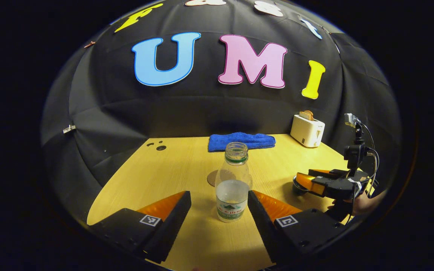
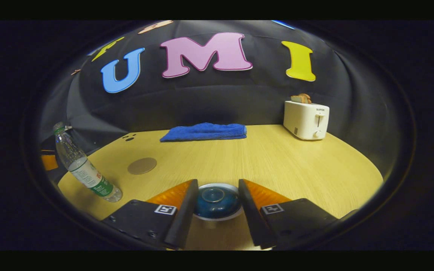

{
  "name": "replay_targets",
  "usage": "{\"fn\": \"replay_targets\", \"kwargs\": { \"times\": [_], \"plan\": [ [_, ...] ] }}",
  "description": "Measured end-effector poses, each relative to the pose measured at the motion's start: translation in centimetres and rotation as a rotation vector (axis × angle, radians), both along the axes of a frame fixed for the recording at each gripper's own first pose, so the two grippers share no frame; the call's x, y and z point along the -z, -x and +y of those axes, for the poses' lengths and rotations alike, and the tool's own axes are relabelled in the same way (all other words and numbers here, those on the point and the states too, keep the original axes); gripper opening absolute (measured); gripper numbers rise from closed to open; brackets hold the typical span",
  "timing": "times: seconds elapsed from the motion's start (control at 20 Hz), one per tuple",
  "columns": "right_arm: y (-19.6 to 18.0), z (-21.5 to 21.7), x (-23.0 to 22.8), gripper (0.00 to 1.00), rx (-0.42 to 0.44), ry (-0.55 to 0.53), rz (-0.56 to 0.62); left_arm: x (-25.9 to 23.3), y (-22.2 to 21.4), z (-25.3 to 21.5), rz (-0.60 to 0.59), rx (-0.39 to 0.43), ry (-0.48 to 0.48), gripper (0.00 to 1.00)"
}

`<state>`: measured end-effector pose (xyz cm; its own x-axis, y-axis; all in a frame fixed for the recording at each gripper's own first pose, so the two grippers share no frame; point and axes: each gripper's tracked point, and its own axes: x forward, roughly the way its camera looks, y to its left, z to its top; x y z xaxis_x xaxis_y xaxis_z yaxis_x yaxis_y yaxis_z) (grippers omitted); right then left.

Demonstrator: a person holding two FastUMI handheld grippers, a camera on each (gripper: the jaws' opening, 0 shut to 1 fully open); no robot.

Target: Open the teacup lid with one hand, grasp the water bottle and pour water into the teacup with the other hand; after pouring, place the water bottle on the coaster and then close the teacup lid.

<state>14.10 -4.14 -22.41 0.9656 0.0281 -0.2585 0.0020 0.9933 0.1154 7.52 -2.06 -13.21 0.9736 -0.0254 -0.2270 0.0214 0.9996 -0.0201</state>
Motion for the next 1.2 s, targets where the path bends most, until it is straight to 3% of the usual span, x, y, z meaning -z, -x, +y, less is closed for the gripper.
{"fn": "replay_targets", "kwargs": {
  "times": [0.05,0.2,0.25,0.3,0.45,0.55,0.65,0.7,0.8,0.85,0.95,1.05,1.1,1.15,1.2],
  "plan": [
    [0.0,0.0,-0.1,0.58,0.0,0.012,-0.011,0.3,-0.1,0.0,0.001,-0.003,0.002,0.95],
    [-0.1,0.2,-0.5,0.49,-0.016,0.035,-0.036,1.4,0.1,0.1,0.01,-0.02,0.015,0.95],
    [-0.2,0.3,-0.3,0.3,-0.022,0.031,-0.035,1.8,0.1,0.1,0.012,-0.025,0.022,0.95],
    [-0.4,0.3,-0.3,0.39,-0.028,0.033,-0.04,2.2,0.1,0.2,0.014,-0.032,0.027,0.95],
    [-0.3,0.3,-0.4,0.24,-0.05,0.066,-0.036,3.6,-0.1,0.4,0.025,-0.056,0.046,0.95],
    [-0.4,0.3,-0.5,0.31,-0.06,0.096,-0.043,4.1,-0.3,0.5,0.018,-0.067,0.052,0.95],
    [-0.5,0.6,-0.4,0.26,-0.073,0.109,-0.042,4.8,-0.8,0.1,0.016,-0.068,0.047,0.95],
    [-0.4,0.6,-0.5,0.31,-0.077,0.104,-0.042,5.0,-1.0,-0.2,0.013,-0.065,0.048,0.95],
    [-0.6,0.4,-1.2,0.26,-0.076,0.093,-0.053,5.2,-1.5,-1.3,0.005,-0.043,0.068,0.95],
    [-0.6,0.2,-1.4,0.31,-0.075,0.094,-0.053,5.2,-1.7,-2.1,-0.009,-0.021,0.091,0.95],
    [-0.6,-0.1,-1.9,0.26,-0.075,0.098,-0.053,5.5,-2.2,-3.1,-0.023,0.003,0.125,0.94],
    [-0.6,-0.4,-2.2,0.26,-0.077,0.099,-0.053,6.2,-3.3,-2.4,-0.026,-0.029,0.112,0.94],
    [-0.5,-0.5,-2.3,0.2,-0.08,0.103,-0.049,6.2,-3.8,-2.4,-0.036,-0.034,0.111,0.94],
    [-0.4,-0.4,-2.4,0.25,-0.085,0.106,-0.045,6.2,-4.4,-2.7,-0.049,-0.029,0.109,0.94],
    [-0.3,-0.4,-2.4,0.2,-0.089,0.107,-0.042,6.0,-5.0,-2.8,-0.066,-0.025,0.098,0.93]
  ]
}}
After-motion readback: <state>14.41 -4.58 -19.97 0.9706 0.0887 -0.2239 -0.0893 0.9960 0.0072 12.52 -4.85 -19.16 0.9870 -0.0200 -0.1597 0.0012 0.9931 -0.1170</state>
